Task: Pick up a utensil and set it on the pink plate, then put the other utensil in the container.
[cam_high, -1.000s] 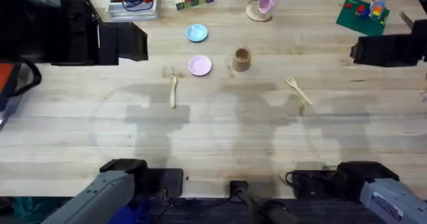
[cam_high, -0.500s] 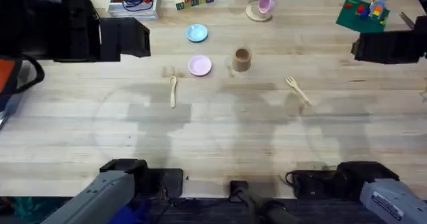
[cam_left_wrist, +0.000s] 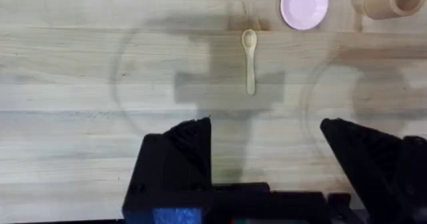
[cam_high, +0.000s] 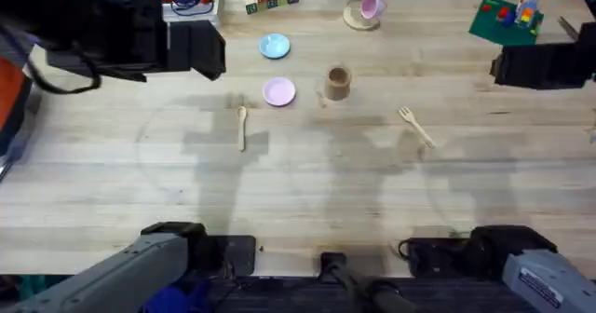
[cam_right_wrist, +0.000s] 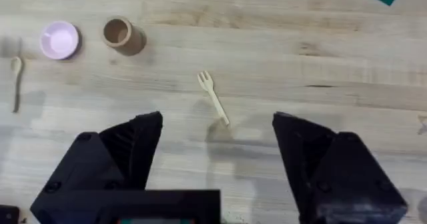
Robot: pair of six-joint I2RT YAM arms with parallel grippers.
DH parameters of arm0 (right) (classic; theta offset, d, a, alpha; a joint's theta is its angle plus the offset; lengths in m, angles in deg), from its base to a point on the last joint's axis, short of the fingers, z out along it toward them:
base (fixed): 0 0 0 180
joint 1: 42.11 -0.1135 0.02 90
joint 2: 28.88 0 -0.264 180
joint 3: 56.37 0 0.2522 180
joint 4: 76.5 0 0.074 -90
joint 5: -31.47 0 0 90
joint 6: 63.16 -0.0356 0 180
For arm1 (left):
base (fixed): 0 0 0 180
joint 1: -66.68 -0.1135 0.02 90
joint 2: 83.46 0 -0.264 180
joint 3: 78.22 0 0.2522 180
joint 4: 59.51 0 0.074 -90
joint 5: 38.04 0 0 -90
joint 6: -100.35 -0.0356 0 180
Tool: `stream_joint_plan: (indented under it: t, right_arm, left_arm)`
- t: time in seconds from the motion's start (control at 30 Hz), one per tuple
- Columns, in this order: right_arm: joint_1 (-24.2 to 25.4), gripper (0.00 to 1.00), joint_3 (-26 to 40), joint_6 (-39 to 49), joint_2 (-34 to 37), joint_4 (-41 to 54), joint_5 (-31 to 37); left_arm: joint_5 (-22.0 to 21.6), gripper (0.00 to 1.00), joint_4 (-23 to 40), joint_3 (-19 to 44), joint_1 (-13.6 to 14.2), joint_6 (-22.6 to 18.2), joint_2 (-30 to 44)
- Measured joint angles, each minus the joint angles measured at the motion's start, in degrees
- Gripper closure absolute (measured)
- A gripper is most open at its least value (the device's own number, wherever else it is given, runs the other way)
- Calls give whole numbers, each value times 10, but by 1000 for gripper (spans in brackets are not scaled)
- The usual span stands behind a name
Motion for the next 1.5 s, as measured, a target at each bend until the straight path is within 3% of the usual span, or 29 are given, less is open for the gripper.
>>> stream_joint_plan:
  t: [0.53, 0.8, 1.0, 1.27, 1.5]
  right_arm:
    - [0, 5, 0, 0, 0, 0, 0]
    - [0, 6, 0, 0, 0, 0, 0]
    - [0, 5, 0, 0, 0, 0, 0]
    - [0, 5, 0, 0, 0, 0, 0]
    - [0, 6, 0, 0, 0, 0, 0]
  left_arm:
    - [0, 6, -122, -151, 5, 0, 11]
    - [0, 6, -177, -209, 55, 4, 46]
    - [2, 6, -222, -219, 79, 13, 78]
    - [2, 6, -233, -223, 79, 17, 119]
    - [-1, 6, -279, -249, 79, 55, 148]
